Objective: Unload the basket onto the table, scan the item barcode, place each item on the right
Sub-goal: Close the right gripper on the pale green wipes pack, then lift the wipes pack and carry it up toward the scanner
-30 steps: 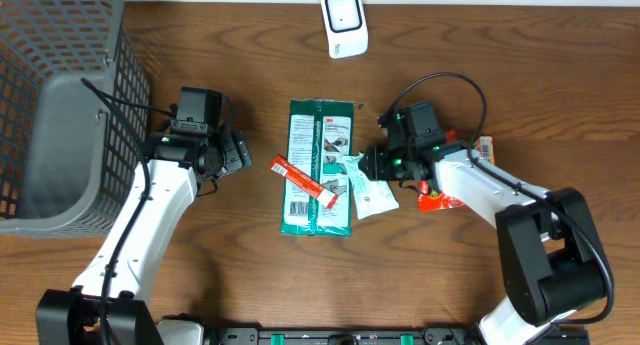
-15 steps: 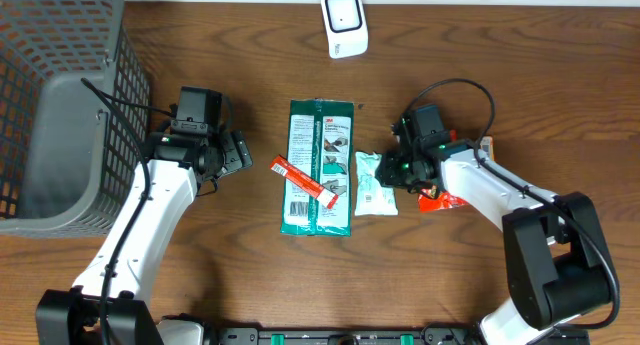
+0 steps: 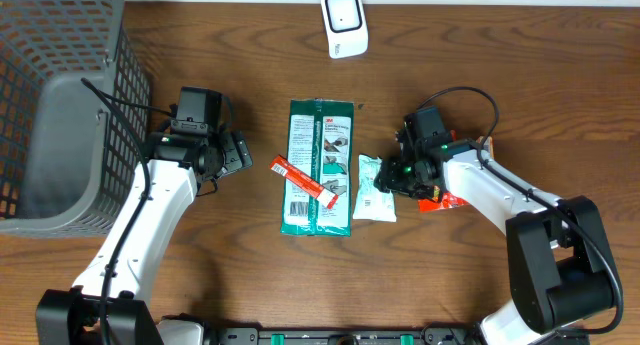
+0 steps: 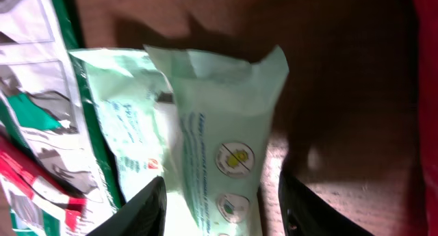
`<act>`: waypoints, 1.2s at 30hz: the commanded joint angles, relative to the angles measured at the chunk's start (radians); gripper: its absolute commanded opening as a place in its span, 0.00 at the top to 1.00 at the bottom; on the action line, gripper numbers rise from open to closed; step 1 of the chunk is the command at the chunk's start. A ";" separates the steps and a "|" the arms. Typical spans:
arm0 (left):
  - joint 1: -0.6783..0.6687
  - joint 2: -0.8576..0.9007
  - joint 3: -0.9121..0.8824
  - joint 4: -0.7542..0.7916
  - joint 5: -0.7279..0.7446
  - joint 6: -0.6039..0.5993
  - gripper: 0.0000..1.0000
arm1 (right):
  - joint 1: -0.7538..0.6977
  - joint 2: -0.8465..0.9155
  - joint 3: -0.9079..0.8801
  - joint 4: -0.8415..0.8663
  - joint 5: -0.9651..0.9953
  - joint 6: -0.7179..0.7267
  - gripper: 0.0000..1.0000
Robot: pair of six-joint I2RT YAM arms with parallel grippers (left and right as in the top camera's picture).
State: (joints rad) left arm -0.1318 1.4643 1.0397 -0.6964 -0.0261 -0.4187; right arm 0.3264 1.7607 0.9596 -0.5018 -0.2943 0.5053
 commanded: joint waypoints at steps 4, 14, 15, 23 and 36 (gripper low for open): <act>0.003 0.006 0.011 -0.002 -0.008 -0.005 0.12 | -0.007 -0.020 -0.006 0.023 0.020 0.013 0.53; 0.003 0.006 0.011 -0.002 -0.008 -0.005 0.12 | -0.007 -0.019 -0.030 0.066 0.027 0.006 0.59; 0.003 0.006 0.011 -0.002 -0.008 -0.005 0.12 | -0.007 -0.019 -0.041 0.080 0.027 0.006 0.59; 0.003 0.006 0.011 -0.002 -0.008 -0.005 0.12 | -0.006 -0.019 -0.137 0.175 -0.046 -0.006 0.75; 0.003 0.006 0.011 -0.002 -0.008 -0.005 0.11 | -0.151 -0.194 -0.092 0.177 -0.290 -0.154 0.99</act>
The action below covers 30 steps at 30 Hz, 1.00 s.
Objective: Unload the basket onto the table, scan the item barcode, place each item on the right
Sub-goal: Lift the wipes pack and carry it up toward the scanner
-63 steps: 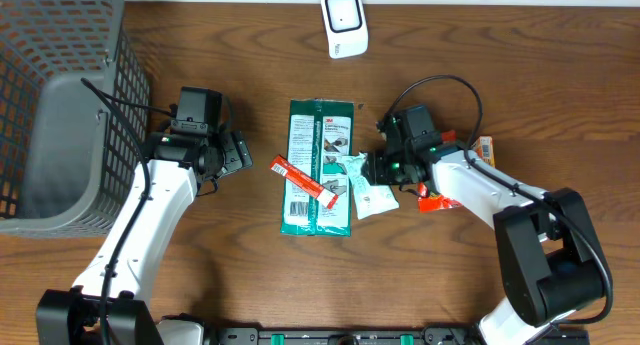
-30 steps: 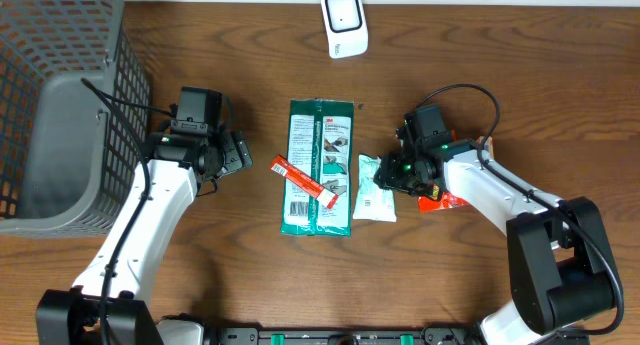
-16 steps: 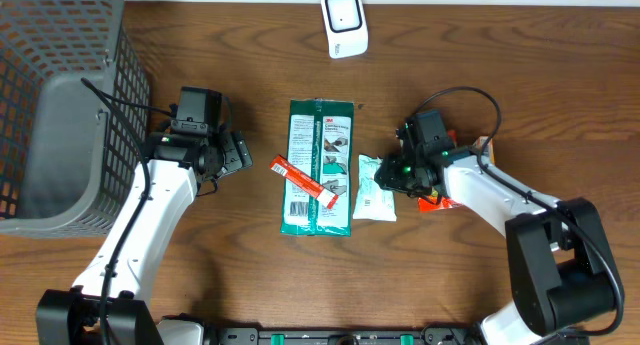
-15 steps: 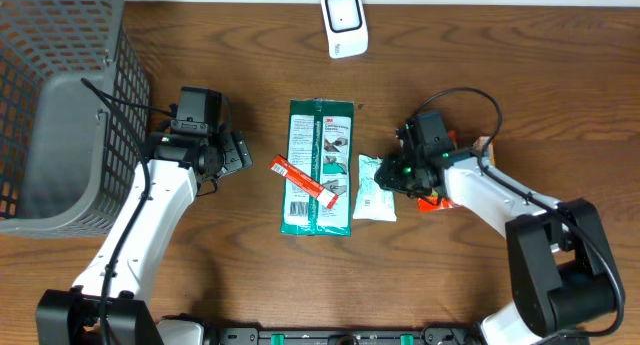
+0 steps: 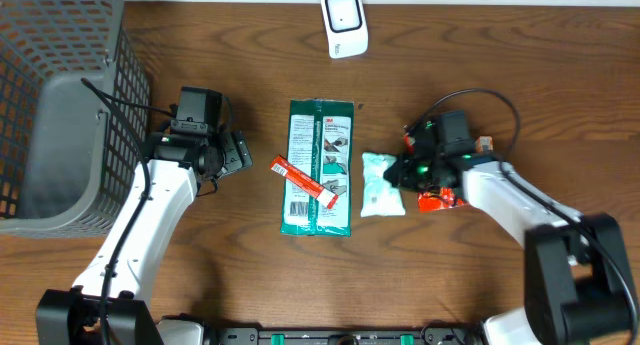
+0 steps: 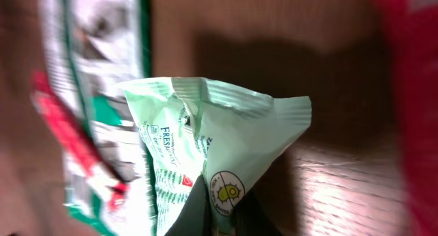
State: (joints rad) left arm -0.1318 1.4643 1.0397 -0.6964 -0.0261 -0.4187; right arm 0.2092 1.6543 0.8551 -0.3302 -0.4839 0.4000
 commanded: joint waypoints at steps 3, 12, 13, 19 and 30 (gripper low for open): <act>0.003 0.006 0.011 -0.002 -0.008 -0.005 0.12 | -0.051 -0.158 0.013 0.004 -0.137 -0.122 0.99; 0.003 0.006 0.011 -0.002 -0.008 -0.005 0.12 | -0.051 -0.346 0.019 0.005 -0.160 -0.251 0.99; 0.003 0.006 0.011 -0.002 -0.008 -0.005 0.11 | -0.051 -0.356 0.022 0.004 -0.154 -0.251 0.99; 0.003 0.006 0.011 -0.002 -0.008 -0.005 0.12 | -0.051 -0.370 0.034 -0.002 -0.150 -0.248 0.99; 0.003 0.006 0.011 -0.003 -0.008 -0.005 0.12 | -0.051 -0.370 0.034 -0.006 -0.123 -0.252 0.99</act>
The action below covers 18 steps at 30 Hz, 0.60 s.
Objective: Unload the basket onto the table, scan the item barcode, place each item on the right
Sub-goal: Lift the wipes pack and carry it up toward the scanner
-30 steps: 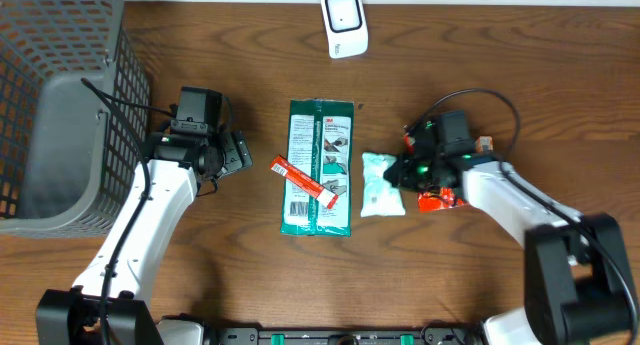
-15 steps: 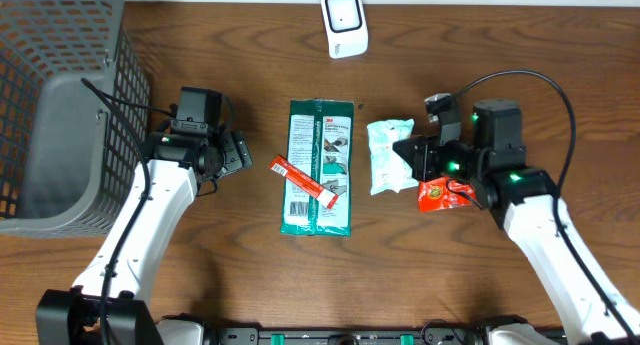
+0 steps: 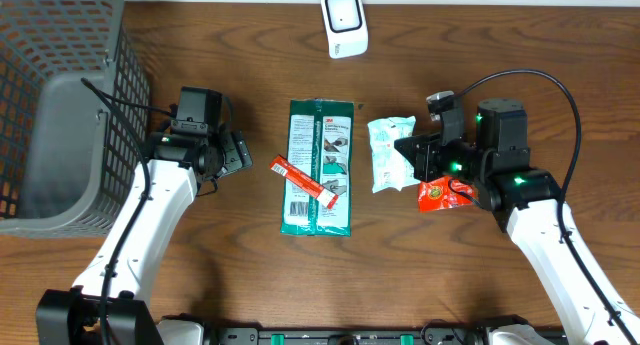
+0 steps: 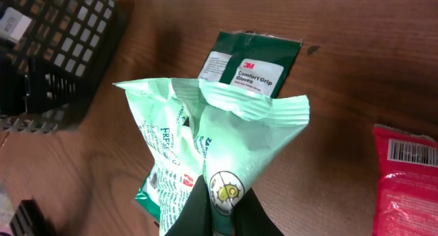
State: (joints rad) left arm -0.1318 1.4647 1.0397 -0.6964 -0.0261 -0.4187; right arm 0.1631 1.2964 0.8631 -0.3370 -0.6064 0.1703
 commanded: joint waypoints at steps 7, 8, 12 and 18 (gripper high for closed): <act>0.003 0.005 0.011 -0.003 -0.008 -0.005 0.12 | -0.005 -0.013 0.026 -0.004 -0.002 -0.022 0.99; 0.003 0.005 0.011 -0.003 -0.008 -0.005 0.12 | -0.005 -0.013 0.026 -0.003 -0.004 -0.022 0.99; 0.003 0.005 0.011 -0.002 -0.008 -0.005 0.12 | -0.005 -0.013 0.026 -0.003 -0.008 -0.022 0.99; 0.003 0.005 0.011 -0.002 -0.008 -0.005 0.12 | -0.005 -0.013 0.026 0.005 -0.012 -0.023 0.99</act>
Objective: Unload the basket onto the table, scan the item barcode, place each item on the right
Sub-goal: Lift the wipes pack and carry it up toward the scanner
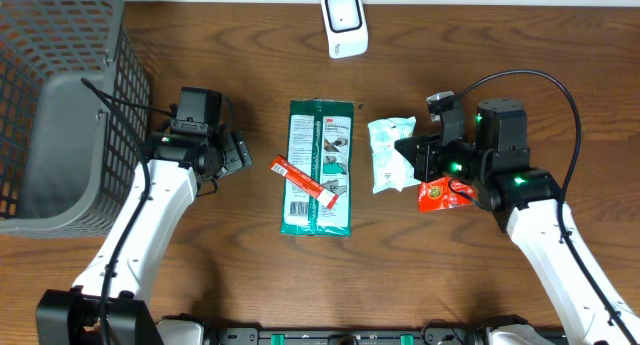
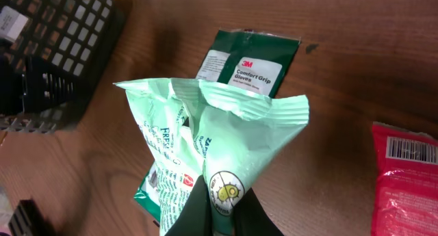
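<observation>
My right gripper (image 1: 412, 157) (image 2: 224, 212) is shut on a pale green wipes packet (image 1: 386, 153) (image 2: 219, 147), holding it off the table to the right of the green 3M glove pack (image 1: 320, 167) (image 2: 250, 58). The white barcode scanner (image 1: 344, 23) stands at the far edge of the table, beyond the held packet. A red packet (image 1: 440, 195) (image 2: 407, 174) with a barcode lies under my right arm. My left gripper (image 1: 236, 151) hovers left of the glove pack; its jaws are too small to read.
A small red and white stick packet (image 1: 297, 175) lies across the left edge of the glove pack. A grey mesh basket (image 1: 60, 105) (image 2: 48, 51) fills the far left corner of the table.
My right gripper was open around the green wipes packet on the table beside the glove pack. Then it was shut on the packet, still low. After that it held the packet lifted and further back, and it stays there now. The left arm has not moved.
</observation>
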`<act>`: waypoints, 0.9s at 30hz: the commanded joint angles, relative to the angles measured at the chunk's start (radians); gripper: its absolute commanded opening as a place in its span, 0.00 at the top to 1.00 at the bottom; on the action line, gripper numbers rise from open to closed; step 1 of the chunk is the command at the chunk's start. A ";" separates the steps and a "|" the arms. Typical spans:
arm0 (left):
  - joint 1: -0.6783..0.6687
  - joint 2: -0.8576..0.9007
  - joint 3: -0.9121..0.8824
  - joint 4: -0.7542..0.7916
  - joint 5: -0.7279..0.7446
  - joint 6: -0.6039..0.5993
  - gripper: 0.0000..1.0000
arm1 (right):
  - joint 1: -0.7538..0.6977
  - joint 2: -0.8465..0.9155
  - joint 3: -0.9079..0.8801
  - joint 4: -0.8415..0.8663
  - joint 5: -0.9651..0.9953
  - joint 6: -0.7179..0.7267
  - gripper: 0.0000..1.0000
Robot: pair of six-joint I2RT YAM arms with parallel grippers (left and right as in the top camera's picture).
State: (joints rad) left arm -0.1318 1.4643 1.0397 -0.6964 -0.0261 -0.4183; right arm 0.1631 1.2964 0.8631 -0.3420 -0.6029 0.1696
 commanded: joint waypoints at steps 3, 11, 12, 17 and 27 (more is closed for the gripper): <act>0.003 0.006 0.011 -0.002 -0.008 -0.005 0.12 | -0.005 -0.013 0.026 0.014 -0.016 -0.029 0.99; 0.003 0.006 0.011 -0.002 -0.008 -0.005 0.12 | -0.005 -0.013 0.028 0.033 -0.014 -0.008 0.99; 0.003 0.006 0.011 -0.002 -0.008 -0.005 0.12 | -0.005 -0.013 0.035 0.031 -0.003 -0.004 0.99; 0.003 0.006 0.011 -0.002 -0.008 -0.005 0.12 | -0.005 -0.013 0.161 -0.081 0.093 0.013 0.99; 0.003 0.006 0.011 -0.002 -0.008 -0.005 0.12 | -0.002 0.098 0.727 -0.517 0.346 -0.008 0.99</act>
State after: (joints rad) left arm -0.1318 1.4643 1.0397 -0.6956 -0.0265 -0.4187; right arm 0.1631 1.3270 1.4158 -0.7933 -0.3523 0.1761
